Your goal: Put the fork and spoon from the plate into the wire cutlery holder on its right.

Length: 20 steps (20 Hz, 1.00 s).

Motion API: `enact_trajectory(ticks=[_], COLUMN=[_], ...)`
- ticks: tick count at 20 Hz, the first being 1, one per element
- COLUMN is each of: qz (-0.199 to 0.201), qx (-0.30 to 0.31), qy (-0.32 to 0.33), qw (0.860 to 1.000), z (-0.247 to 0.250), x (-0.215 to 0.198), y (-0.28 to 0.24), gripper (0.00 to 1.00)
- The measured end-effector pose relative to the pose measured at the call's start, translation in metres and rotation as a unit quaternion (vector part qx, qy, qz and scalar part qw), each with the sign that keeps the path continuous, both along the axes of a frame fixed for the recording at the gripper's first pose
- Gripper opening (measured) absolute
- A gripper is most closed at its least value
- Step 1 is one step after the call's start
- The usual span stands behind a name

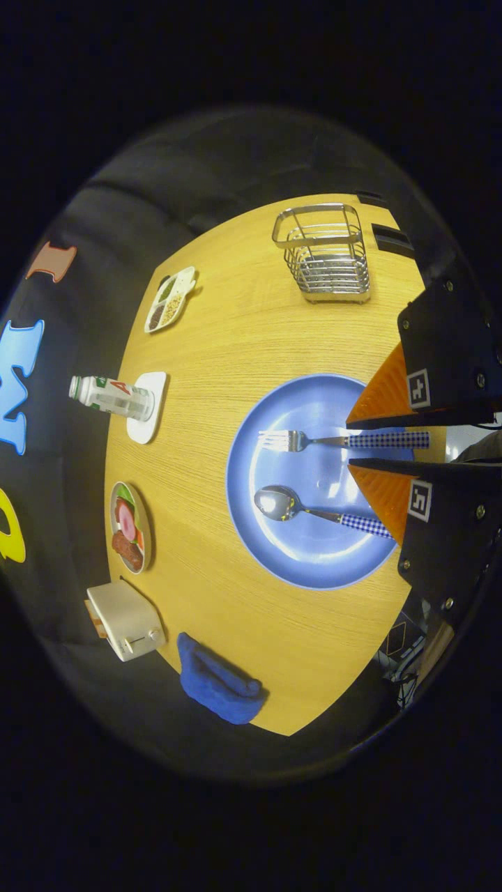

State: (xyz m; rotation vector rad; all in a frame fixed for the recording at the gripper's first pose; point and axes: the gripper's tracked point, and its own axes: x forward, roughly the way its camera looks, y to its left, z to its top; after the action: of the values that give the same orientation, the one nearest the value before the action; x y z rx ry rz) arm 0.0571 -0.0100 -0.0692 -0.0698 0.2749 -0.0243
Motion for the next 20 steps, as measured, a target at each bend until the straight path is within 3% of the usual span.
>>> enact_trajectory(ticks=[20], qz=[-0.025], qx=[-0.046], qy=[0.088], qw=[0.995], z=[-0.039], x=[0.018], y=[-0.009], gripper=[0.23])
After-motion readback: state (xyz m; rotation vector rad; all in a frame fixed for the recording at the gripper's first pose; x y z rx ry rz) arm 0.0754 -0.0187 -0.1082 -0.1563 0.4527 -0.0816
